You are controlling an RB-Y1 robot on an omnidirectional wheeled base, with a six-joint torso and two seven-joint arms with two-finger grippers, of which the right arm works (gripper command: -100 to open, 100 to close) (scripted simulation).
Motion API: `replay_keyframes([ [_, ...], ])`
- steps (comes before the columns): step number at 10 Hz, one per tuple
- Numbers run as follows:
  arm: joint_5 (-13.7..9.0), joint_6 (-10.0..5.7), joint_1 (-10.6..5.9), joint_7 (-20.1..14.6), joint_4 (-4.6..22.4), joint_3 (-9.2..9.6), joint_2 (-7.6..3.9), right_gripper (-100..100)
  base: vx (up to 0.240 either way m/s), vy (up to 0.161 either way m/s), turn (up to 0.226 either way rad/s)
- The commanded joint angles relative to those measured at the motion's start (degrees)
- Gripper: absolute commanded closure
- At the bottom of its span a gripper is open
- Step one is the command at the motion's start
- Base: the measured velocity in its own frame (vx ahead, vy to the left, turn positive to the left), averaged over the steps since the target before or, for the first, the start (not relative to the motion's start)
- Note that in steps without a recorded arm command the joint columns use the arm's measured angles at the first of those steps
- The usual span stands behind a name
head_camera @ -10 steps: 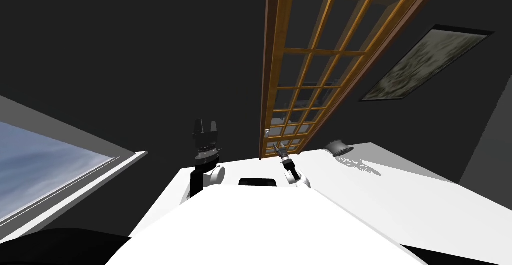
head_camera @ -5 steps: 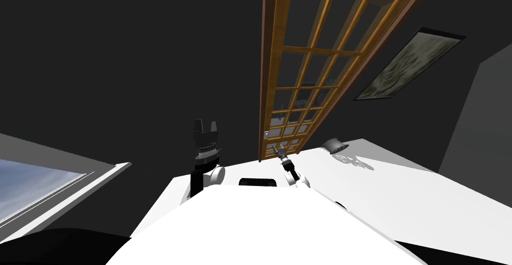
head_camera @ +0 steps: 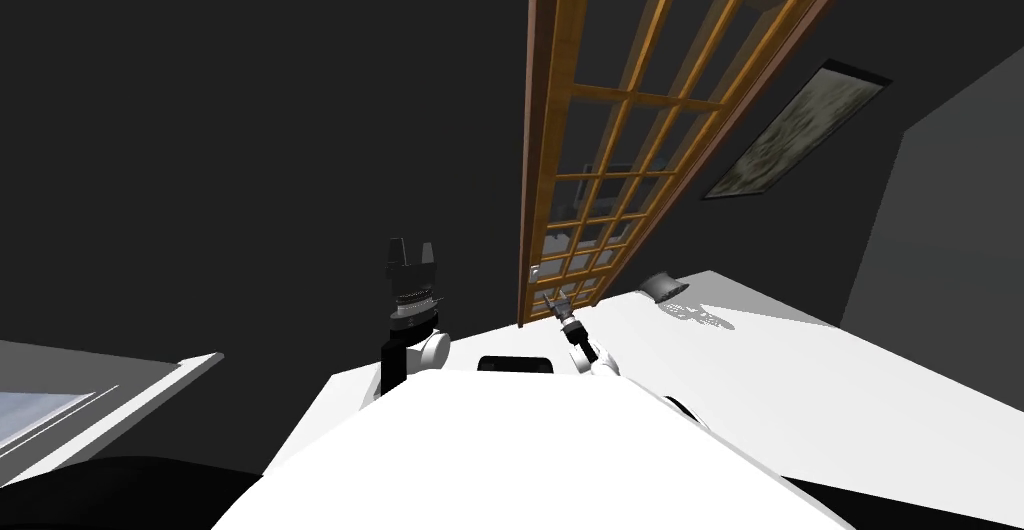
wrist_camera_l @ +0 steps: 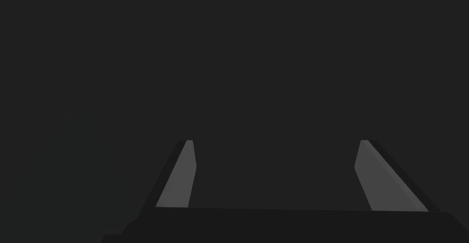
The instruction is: Pull the door open
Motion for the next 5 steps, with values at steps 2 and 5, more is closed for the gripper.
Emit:
replay_keyframes([
  [2, 0.49, -0.83, -0.90, 1.82, 2.51, 0.13, 0.02, -100, 0.049, 0.151, -0.148],
  [5, 0.98, -0.42, -1.19, 2.44, 2.50, 0.68, 1.05, -100, -0.009, -0.059, 0.036],
])
